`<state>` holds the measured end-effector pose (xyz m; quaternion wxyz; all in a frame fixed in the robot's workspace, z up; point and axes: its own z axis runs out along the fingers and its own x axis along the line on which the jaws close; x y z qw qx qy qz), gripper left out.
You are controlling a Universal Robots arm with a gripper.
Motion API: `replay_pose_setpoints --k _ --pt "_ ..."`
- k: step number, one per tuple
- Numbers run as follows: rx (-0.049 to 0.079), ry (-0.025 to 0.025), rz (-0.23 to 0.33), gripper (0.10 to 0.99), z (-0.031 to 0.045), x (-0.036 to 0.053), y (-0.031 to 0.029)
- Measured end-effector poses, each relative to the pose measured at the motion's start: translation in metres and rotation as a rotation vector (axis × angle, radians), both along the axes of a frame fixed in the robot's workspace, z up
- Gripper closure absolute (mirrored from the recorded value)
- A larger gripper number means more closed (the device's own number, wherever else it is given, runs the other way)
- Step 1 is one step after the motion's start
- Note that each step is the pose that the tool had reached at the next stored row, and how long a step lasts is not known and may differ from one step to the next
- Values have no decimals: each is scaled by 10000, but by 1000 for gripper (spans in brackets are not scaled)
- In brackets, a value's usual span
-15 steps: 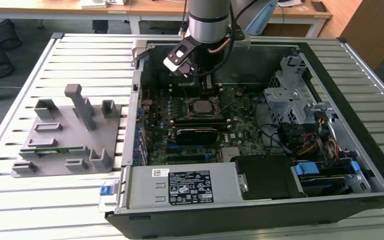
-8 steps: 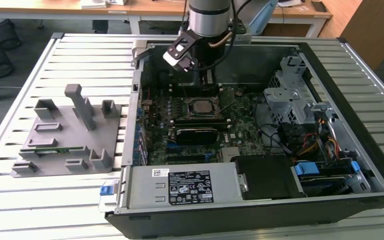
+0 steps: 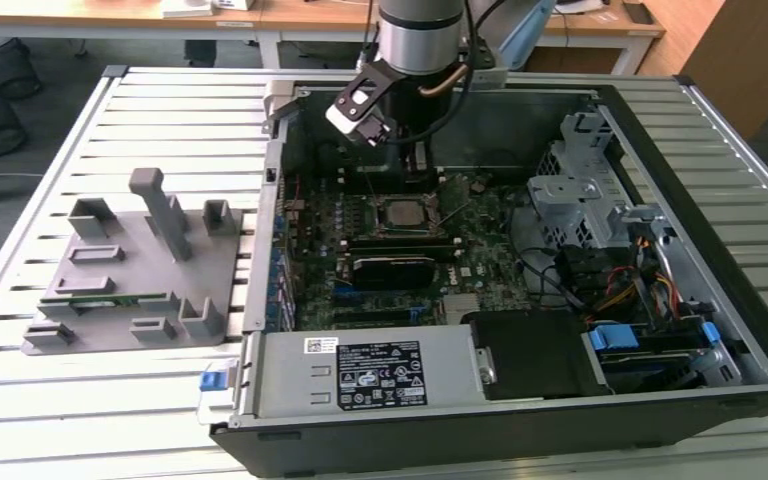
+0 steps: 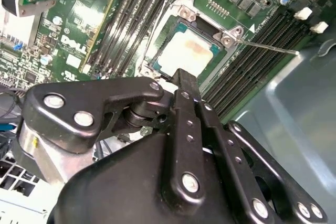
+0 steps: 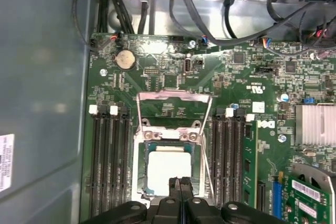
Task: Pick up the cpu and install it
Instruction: 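Close the cpu cover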
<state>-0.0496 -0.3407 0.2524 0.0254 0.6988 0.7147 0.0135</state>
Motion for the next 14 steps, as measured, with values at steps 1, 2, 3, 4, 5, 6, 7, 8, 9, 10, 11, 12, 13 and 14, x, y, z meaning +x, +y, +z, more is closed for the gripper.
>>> replay_pose_setpoints --k 1,2,3,4,5,6,7,8,9,10,11,12,13,14 --pt "1 0 0 980 0 0 -4" --pt "6 0 -2 980 0 0 -4" --pt "16 1 -2 980 7 0 -4" --pt "26 0 -1 980 24 0 -5" --pt "33 2 -1 980 56 0 -5" --pt "38 3 -1 980 96 0 -5" --pt "37 6 -2 980 133 0 -5" --pt "40 9 -1 980 164 0 -4" --pt "44 20 0 980 184 1 -5" --pt "54 37 1 980 188 6 -5" --pt "74 58 0 980 188 17 -5" --pt "138 78 -1 980 189 30 -5" --pt "230 96 -1 980 189 45 -5" --pt "340 112 -1 980 188 61 -4"
